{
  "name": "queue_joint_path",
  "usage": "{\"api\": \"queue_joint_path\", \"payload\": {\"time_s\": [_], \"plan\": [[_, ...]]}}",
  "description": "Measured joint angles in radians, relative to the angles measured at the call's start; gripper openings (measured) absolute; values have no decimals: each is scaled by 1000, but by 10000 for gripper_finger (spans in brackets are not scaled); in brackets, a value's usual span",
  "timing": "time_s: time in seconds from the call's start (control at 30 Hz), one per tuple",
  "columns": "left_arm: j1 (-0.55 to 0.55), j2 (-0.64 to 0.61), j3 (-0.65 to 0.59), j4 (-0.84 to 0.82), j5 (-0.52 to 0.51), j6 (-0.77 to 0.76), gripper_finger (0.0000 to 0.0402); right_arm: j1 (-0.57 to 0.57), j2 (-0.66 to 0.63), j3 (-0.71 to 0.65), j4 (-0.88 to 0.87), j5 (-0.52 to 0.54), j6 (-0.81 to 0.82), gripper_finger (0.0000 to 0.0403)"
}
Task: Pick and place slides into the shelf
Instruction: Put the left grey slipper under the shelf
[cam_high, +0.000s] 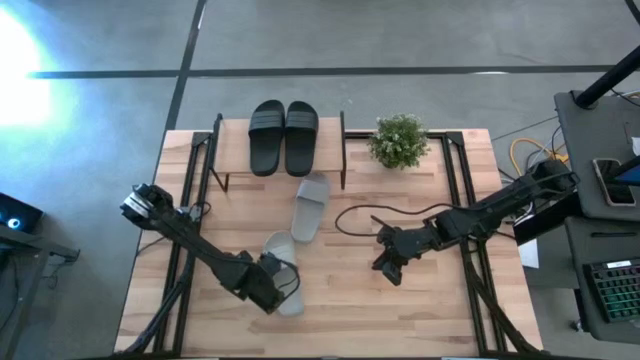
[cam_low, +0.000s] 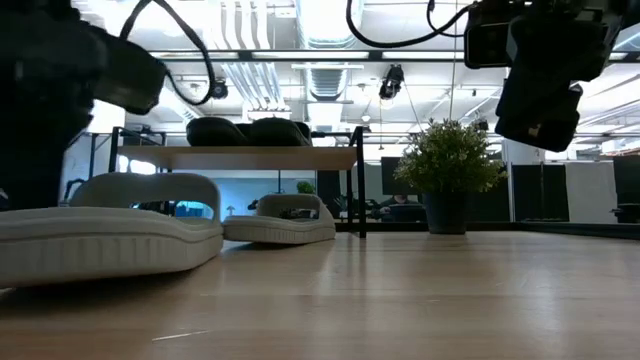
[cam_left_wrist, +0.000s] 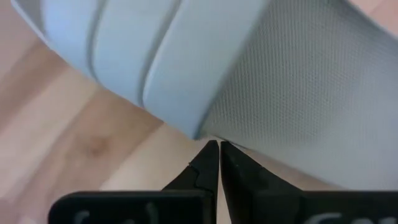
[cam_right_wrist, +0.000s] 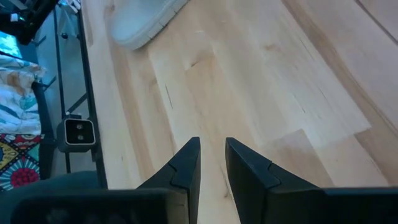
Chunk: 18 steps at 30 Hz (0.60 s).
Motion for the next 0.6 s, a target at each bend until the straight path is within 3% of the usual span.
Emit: {"api": "queue_joint_path", "payload": {"time_s": [0.37,0.47,0.6], "plan": [[3,-123,-1,-212,43,-13,0,0,0,-1,-49,0,0,68],[4,-184,7,-180,0,-39,0,0,0,-1,-48,4,0,68],[4,-250,9,-11,-94,-53,0,-1,0,5,-41,26,-7,68]]}}
